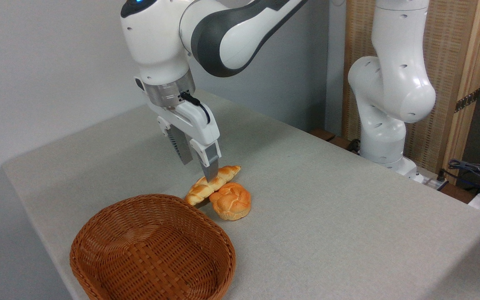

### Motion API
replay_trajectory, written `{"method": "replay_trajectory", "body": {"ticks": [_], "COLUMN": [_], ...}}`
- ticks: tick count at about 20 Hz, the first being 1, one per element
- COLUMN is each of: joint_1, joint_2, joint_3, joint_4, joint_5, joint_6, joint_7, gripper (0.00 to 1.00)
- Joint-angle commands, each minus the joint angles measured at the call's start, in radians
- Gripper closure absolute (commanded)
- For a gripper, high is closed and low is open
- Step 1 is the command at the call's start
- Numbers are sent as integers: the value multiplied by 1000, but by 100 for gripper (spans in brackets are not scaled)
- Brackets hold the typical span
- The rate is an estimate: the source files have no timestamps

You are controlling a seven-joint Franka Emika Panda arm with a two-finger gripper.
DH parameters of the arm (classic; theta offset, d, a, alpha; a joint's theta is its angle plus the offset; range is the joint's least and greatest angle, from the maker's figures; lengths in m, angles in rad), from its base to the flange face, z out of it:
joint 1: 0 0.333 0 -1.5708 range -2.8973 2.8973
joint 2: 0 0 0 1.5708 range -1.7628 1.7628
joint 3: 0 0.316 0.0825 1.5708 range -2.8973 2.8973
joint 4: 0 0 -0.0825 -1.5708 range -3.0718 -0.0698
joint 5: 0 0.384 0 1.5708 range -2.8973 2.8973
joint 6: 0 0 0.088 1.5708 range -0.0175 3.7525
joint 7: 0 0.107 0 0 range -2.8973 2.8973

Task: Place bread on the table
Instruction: 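Open the gripper and raise it away from the roll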

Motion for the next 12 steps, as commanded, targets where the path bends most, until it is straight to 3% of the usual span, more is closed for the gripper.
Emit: {"method": "replay_trajectory", "body": {"ticks": [1,3,7,12], "joint_1": [-5,-5,2,7], "joint_2": [-14,-16,-17,-14], "joint_3": [4,2,5,16], "joint_4": [65,108,194,208], "joint_5": [44,102,138,144], "joint_6": [34,36,34,11], "joint_7": [1,-4,-4,-7], "gripper": [0,0,0,0]}}
